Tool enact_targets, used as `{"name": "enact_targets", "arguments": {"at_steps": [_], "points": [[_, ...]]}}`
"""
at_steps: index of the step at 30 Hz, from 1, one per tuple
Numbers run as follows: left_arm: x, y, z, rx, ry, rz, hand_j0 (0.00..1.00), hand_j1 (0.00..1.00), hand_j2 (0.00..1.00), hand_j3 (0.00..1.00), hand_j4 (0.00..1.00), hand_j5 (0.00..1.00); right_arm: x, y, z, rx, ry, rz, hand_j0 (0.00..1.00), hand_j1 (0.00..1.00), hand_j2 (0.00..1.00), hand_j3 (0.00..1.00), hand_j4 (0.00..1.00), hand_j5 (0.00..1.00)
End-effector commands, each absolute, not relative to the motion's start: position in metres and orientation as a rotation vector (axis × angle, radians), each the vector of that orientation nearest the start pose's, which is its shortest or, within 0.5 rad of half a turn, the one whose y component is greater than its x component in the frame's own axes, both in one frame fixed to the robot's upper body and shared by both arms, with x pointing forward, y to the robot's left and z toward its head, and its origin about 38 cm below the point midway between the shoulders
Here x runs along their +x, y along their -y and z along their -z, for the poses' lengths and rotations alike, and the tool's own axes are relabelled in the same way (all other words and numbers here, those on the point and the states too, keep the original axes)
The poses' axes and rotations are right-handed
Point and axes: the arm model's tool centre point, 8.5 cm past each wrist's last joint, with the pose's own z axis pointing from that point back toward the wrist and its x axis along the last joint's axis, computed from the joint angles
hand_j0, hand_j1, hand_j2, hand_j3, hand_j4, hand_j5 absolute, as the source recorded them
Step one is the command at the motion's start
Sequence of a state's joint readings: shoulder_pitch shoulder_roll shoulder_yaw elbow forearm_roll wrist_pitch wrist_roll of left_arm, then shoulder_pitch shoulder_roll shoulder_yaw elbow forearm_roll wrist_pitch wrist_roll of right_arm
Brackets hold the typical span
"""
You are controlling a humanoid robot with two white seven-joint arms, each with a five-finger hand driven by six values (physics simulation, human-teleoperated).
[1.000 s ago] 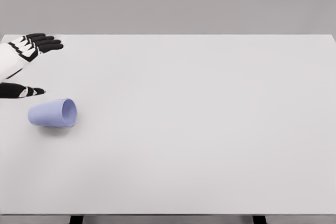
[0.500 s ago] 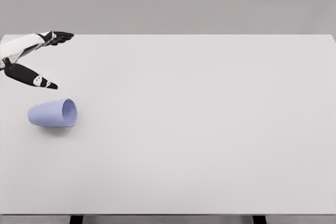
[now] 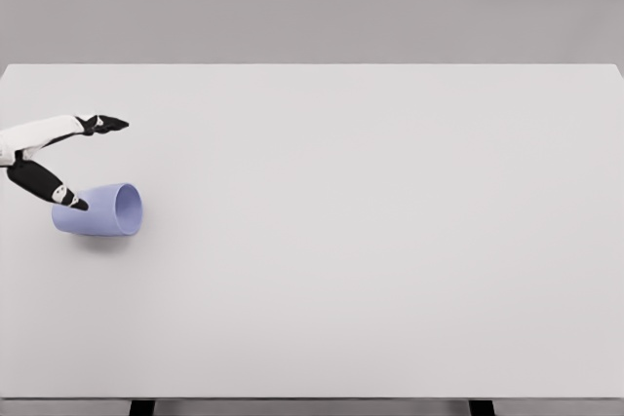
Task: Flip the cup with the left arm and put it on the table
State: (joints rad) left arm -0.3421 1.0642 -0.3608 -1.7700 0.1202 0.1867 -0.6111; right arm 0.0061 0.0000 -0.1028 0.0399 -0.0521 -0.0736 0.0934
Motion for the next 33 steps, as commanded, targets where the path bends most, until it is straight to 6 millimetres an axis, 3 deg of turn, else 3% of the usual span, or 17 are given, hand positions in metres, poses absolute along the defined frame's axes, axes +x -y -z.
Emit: {"name": "enact_targets", "arguments": {"at_steps": [1,7,33], "points": [[0.384,-0.373,-0.232,0.260,1.074,1.377,1.00,1.00,1.00,1.00,1.00,1.00,-0.009,0.263,0.261,0.001,0.041,0.152,1.00,1.00,1.00,1.00,1.00,1.00],[0.377,-0.365,-0.207,0.210,1.011,1.412,1.00,1.00,1.00,1.00,1.00,1.00,-0.009,0.263,0.261,0.001,0.041,0.152,1.00,1.00,1.00,1.00,1.00,1.00],[0.380,-0.360,-0.180,0.314,0.915,1.401,1.00,1.00,1.00,1.00,1.00,1.00,-0.009,0.263,0.261,0.001,0.041,0.152,1.00,1.00,1.00,1.00,1.00,1.00]]}}
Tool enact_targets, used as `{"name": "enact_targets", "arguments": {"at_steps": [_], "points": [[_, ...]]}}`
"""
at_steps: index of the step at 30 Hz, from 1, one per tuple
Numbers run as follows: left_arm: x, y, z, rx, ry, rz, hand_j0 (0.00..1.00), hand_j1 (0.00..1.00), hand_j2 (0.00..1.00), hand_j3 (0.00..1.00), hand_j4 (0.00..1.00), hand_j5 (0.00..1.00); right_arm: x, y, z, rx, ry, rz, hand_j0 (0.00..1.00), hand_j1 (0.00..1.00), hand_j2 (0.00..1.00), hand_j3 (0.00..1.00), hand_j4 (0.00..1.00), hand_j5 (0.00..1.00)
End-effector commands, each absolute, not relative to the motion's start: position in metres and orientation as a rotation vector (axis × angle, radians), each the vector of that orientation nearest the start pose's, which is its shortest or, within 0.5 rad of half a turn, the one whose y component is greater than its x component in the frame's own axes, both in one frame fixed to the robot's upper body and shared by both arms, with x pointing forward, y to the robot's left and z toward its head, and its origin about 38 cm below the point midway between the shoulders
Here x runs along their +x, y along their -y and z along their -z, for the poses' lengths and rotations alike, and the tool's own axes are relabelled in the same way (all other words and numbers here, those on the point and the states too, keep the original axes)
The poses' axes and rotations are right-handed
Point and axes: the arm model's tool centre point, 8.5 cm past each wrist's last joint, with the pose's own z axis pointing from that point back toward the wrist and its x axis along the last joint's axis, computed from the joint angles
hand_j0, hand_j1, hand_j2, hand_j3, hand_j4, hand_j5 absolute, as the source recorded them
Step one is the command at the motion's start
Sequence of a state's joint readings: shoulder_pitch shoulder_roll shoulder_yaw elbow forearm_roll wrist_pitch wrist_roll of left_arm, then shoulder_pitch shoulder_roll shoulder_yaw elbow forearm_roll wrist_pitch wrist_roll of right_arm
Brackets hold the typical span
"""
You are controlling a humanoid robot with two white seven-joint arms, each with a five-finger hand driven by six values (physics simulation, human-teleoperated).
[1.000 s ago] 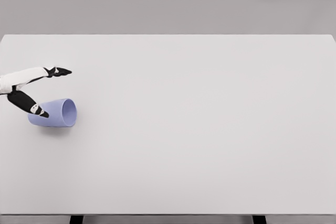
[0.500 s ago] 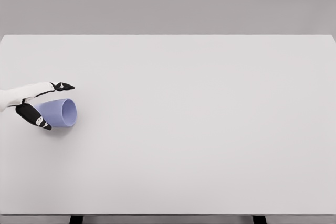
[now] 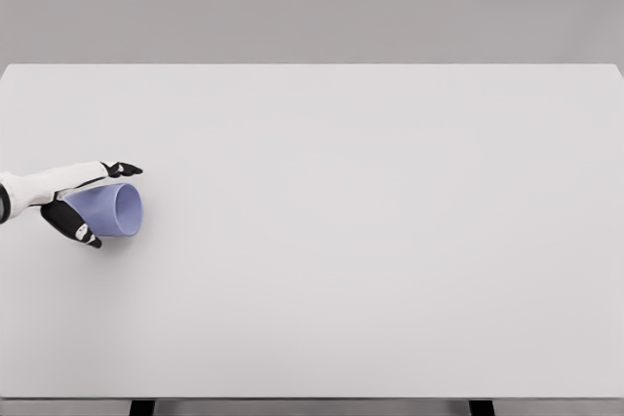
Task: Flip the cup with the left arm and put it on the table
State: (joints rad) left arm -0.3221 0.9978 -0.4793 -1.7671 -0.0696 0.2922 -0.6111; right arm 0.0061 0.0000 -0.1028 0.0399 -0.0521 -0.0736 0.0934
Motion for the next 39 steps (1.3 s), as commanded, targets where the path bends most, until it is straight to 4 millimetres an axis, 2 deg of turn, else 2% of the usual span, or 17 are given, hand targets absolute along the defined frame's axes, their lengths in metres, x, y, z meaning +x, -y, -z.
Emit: {"name": "enact_targets", "arguments": {"at_steps": [1,12,17,19,22,24,32,39], "points": [[0.380,-0.359,-0.179,0.312,0.915,1.402,1.00,1.00,1.00,1.00,1.00,1.00,-0.009,0.263,0.261,0.001,0.041,0.152,1.00,1.00,1.00,1.00,1.00,1.00],[0.378,-0.362,-0.175,0.314,0.902,1.399,1.00,1.00,1.00,1.00,1.00,1.00,-0.008,0.263,0.261,0.001,0.043,0.152,1.00,1.00,1.00,1.00,1.00,1.00],[0.378,-0.362,-0.175,0.315,0.900,1.398,0.94,0.94,0.94,0.94,0.94,0.94,-0.009,0.263,0.261,0.001,0.041,0.152,1.00,1.00,1.00,1.00,1.00,1.00],[0.378,-0.363,-0.175,0.317,0.898,1.394,0.90,0.90,0.90,0.90,0.90,0.90,-0.009,0.263,0.261,0.001,0.041,0.152,1.00,1.00,1.00,1.00,1.00,1.00],[0.378,-0.363,-0.175,0.318,0.897,1.393,0.75,0.75,0.75,0.75,0.75,0.75,-0.009,0.263,0.261,0.001,0.041,0.152,1.00,1.00,1.00,1.00,1.00,1.00],[0.378,-0.363,-0.175,0.319,0.899,1.393,0.72,0.72,0.72,0.72,0.72,0.72,-0.009,0.263,0.261,0.001,0.041,0.152,1.00,1.00,1.00,1.00,1.00,1.00],[0.384,-0.364,-0.186,0.320,0.944,1.361,0.45,0.45,0.45,0.45,0.45,0.45,-0.009,0.263,0.261,0.001,0.041,0.152,1.00,1.00,1.00,1.00,1.00,1.00],[0.390,-0.361,-0.202,0.263,1.060,1.352,0.43,0.43,0.43,0.43,0.43,0.43,-0.009,0.263,0.261,0.001,0.041,0.152,1.00,1.00,1.00,1.00,1.00,1.00]]}}
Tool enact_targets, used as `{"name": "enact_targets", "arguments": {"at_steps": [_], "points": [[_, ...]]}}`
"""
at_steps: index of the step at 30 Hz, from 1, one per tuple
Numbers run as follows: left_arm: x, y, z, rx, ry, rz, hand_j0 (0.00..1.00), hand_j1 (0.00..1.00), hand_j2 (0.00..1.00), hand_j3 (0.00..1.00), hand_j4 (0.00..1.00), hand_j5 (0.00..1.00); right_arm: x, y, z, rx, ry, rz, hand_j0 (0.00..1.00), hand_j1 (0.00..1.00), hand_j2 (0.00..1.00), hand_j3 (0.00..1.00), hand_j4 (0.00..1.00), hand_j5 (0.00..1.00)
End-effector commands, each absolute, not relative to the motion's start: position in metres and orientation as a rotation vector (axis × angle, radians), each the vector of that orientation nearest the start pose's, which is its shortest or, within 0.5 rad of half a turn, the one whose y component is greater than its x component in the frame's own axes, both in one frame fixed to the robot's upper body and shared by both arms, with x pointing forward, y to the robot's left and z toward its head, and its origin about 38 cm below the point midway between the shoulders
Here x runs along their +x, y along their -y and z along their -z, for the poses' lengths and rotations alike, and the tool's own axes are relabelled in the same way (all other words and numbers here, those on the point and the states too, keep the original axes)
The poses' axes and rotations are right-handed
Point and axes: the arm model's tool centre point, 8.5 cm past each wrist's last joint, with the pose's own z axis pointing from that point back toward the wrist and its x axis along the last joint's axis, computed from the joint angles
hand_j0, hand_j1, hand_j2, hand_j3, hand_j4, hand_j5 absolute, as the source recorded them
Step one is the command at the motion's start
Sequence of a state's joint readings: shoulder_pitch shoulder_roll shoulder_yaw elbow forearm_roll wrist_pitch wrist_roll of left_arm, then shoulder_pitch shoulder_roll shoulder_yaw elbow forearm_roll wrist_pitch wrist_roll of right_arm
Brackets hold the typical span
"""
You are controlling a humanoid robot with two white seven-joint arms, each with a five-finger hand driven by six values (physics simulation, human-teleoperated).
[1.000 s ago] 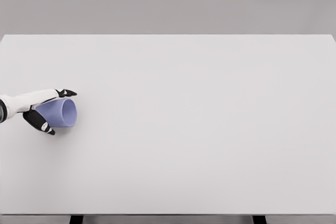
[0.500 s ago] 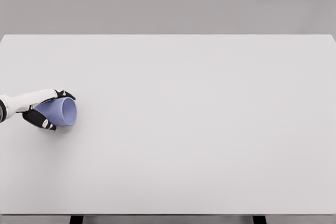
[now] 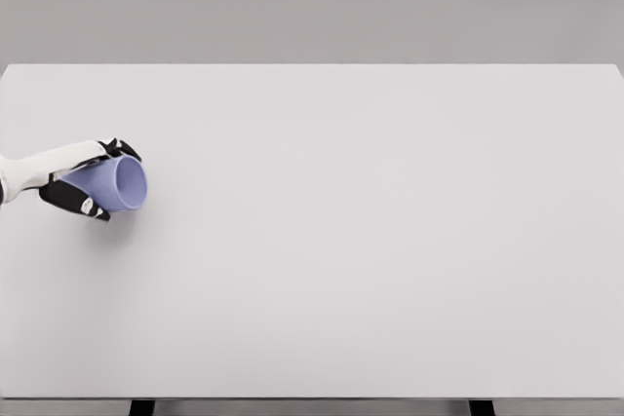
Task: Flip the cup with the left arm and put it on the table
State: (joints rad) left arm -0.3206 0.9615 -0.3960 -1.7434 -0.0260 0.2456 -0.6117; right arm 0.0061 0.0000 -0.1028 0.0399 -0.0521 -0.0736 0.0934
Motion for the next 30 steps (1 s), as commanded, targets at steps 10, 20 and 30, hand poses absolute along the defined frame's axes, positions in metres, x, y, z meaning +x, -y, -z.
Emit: {"name": "enact_targets", "arguments": {"at_steps": [10,20,30], "points": [[0.400,-0.360,-0.206,0.082,1.343,1.323,0.44,0.44,0.44,0.44,0.44,0.44,-0.009,0.263,0.261,0.001,0.041,0.150,1.00,1.00,1.00,1.00,1.00,1.00],[0.408,-0.374,-0.189,-0.056,1.604,1.181,0.45,0.45,0.45,0.45,0.45,0.45,-0.009,0.263,0.261,0.001,0.041,0.152,1.00,1.00,1.00,1.00,1.00,1.00],[0.411,-0.374,-0.151,-0.169,1.808,0.964,0.47,0.47,0.47,0.47,0.47,0.47,-0.009,0.263,0.261,0.001,0.041,0.152,1.00,1.00,1.00,1.00,1.00,1.00]]}}
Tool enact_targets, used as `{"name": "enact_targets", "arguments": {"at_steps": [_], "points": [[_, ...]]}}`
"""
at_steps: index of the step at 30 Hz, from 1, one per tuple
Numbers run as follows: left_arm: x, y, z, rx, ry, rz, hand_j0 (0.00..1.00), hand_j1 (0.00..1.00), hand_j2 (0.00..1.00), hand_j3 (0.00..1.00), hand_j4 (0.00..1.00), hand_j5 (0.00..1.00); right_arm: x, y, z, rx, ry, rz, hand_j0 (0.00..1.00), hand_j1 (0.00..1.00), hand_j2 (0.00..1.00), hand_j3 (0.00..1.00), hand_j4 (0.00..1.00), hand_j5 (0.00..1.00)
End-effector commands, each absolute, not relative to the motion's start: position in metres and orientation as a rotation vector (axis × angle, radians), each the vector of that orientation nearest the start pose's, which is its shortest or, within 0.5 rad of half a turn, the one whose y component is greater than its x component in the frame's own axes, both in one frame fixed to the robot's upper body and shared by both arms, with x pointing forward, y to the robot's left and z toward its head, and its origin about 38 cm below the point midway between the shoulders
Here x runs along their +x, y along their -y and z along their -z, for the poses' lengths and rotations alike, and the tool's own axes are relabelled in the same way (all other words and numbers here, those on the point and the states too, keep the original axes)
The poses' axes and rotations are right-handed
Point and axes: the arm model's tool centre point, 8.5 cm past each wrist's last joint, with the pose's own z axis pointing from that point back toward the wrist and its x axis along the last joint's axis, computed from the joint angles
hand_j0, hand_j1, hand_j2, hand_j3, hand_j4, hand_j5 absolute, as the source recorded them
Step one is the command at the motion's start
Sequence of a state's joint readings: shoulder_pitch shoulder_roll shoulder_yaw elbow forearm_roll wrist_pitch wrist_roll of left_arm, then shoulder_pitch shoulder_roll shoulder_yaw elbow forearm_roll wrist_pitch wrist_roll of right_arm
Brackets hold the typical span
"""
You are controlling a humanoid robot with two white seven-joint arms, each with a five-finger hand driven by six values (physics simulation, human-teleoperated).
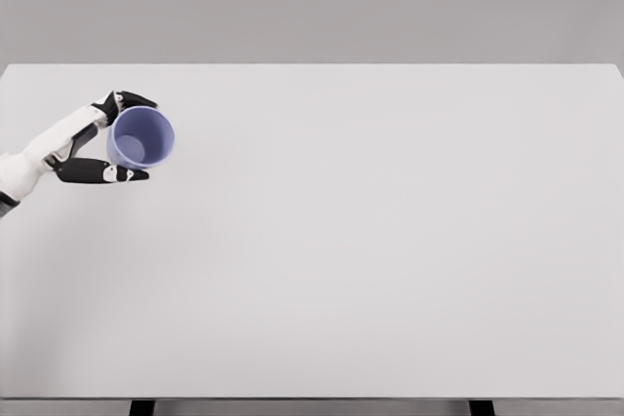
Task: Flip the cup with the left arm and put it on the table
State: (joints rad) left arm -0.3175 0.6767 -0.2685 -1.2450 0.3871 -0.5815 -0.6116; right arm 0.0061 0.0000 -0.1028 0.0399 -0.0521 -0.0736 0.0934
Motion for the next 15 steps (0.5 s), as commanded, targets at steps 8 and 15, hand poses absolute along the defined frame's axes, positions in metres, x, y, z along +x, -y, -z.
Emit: {"name": "enact_targets", "arguments": {"at_steps": [8,15], "points": [[0.414,-0.367,-0.125,-0.278,1.844,0.726,0.47,0.47,0.47,0.47,0.47,0.47,-0.009,0.263,0.261,0.001,0.041,0.152,1.00,1.00,1.00,1.00,1.00,1.00],[0.414,-0.364,-0.103,-0.315,1.824,0.624,0.47,0.47,0.47,0.47,0.47,0.47,-0.009,0.263,0.261,0.001,0.041,0.152,1.00,1.00,1.00,1.00,1.00,1.00]]}}
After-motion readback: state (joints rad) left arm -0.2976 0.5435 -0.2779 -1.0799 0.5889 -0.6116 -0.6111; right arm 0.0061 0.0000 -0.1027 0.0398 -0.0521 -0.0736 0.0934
